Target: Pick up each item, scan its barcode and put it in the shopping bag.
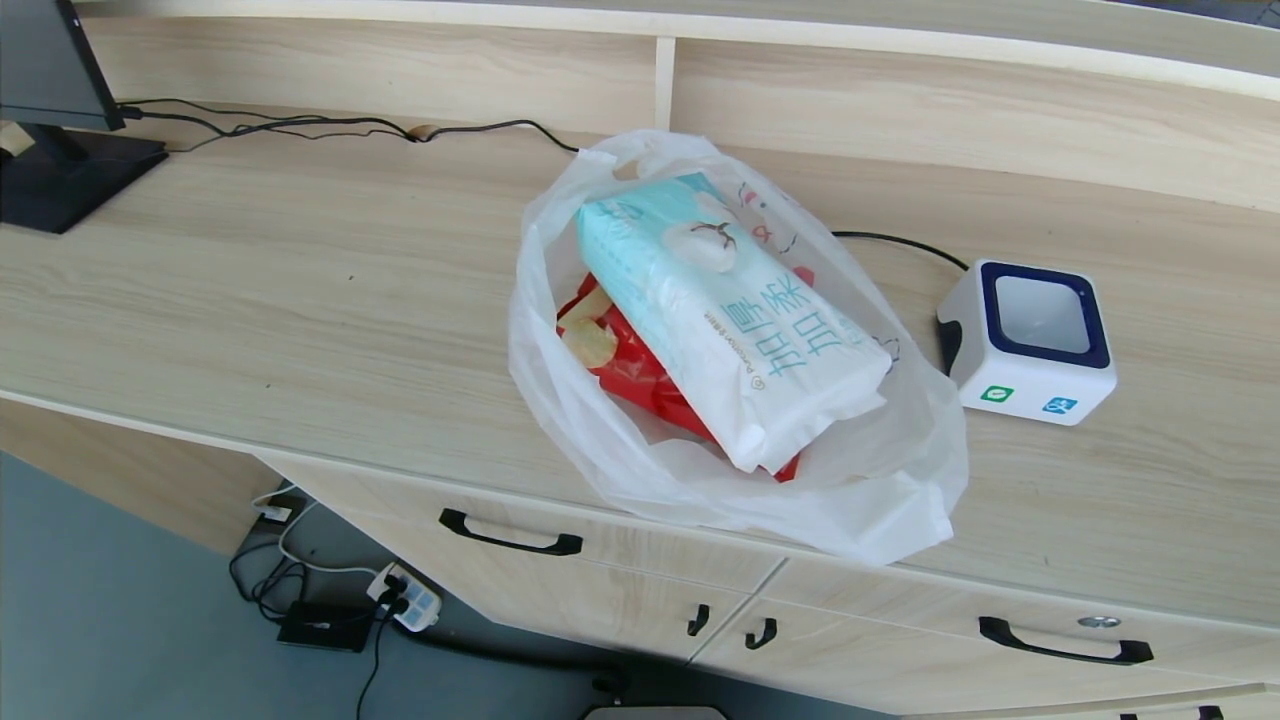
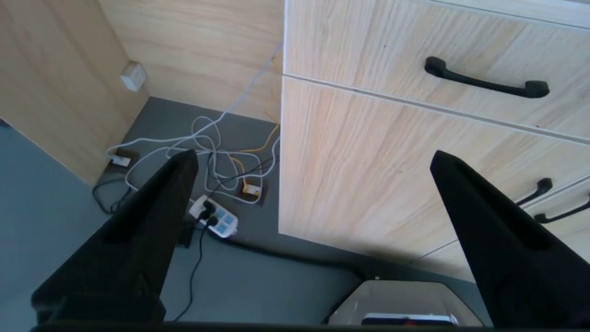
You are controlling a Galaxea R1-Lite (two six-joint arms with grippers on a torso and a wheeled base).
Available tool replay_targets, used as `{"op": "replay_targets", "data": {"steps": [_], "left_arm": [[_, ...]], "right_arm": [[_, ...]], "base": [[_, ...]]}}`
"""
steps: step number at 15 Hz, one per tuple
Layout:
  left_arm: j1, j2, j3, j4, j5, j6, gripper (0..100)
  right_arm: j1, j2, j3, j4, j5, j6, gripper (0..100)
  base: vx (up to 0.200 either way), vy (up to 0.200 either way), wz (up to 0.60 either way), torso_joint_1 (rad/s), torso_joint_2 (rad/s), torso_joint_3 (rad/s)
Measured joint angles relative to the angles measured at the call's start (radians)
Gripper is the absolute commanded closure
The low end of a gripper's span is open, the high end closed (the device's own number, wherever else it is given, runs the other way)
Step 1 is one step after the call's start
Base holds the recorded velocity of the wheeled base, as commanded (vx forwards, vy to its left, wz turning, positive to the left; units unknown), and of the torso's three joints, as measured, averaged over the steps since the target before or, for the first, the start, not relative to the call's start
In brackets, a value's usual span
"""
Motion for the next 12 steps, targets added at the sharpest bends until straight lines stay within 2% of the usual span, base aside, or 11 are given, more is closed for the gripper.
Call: {"op": "replay_targets", "data": {"steps": [12], "left_arm": [[0.000, 0.000, 0.000, 0.000, 0.000, 0.000, 0]], "right_arm": [[0.004, 0.000, 0.001, 0.002, 0.007, -0.010, 0]], "base": [[0.000, 0.000, 0.00, 0.000, 0.00, 0.000]]}}
